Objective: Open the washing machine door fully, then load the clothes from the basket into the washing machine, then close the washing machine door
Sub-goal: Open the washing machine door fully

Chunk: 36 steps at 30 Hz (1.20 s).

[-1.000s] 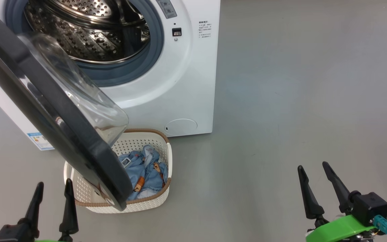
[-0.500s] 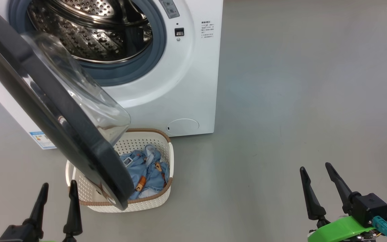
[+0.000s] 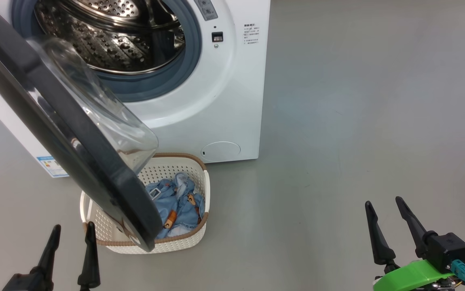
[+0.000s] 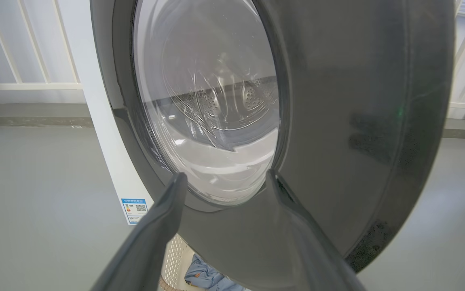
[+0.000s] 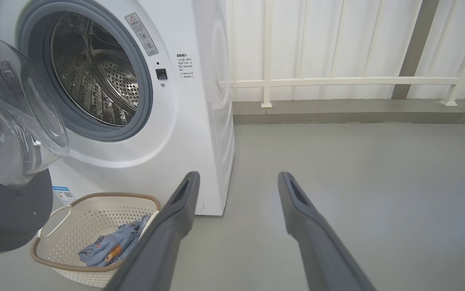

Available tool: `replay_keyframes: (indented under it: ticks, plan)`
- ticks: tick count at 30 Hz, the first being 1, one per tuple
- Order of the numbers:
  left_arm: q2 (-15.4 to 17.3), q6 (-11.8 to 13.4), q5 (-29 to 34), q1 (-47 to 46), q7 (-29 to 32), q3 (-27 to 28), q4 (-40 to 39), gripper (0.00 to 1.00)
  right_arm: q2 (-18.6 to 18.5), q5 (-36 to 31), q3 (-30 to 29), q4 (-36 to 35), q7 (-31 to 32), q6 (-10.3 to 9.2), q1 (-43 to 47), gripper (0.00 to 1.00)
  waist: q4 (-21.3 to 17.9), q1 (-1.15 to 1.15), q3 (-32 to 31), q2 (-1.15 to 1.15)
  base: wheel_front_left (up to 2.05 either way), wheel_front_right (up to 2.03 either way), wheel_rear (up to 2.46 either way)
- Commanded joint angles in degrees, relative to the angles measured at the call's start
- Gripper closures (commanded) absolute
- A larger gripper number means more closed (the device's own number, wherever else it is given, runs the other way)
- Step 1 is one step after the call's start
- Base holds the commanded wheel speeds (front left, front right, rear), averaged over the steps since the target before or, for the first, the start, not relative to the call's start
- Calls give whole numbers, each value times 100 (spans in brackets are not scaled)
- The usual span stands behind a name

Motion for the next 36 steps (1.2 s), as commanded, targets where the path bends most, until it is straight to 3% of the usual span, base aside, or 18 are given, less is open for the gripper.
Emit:
replay_keyframes:
  ticks: [1, 32, 33, 34, 35, 36]
  plan:
    - [112, -17, 55, -93, -53, 150, -101, 0, -6, 1, 148, -105, -68, 51, -162, 0, 1, 0, -2, 0, 0, 0, 0]
    - [184, -17, -48, -26, -53, -49, 36, 0, -5, 13, 80, 32, -68, 51, -313, 0, 115, 0, -31, 0, 0, 0, 0]
    - [187, -17, -71, -19, -53, -75, 63, 26, -5, 22, 98, 44, -68, 51, -312, 0, 116, 0, -36, 0, 0, 0, 0]
    - [187, -17, -71, -19, -53, -75, 63, 26, -5, 22, 98, 44, -68, 51, -312, 0, 116, 0, -36, 0, 0, 0, 0]
    - [194, -17, -88, -18, -53, -100, 80, 100, -5, 26, 102, 50, -68, 51, -310, 0, 116, 0, -40, 0, 0, 0, 0]
    - [198, -17, -112, -22, -53, -119, 90, 100, -5, 28, 102, 55, -68, 51, -309, 0, 118, 0, -42, 0, 0, 0, 0]
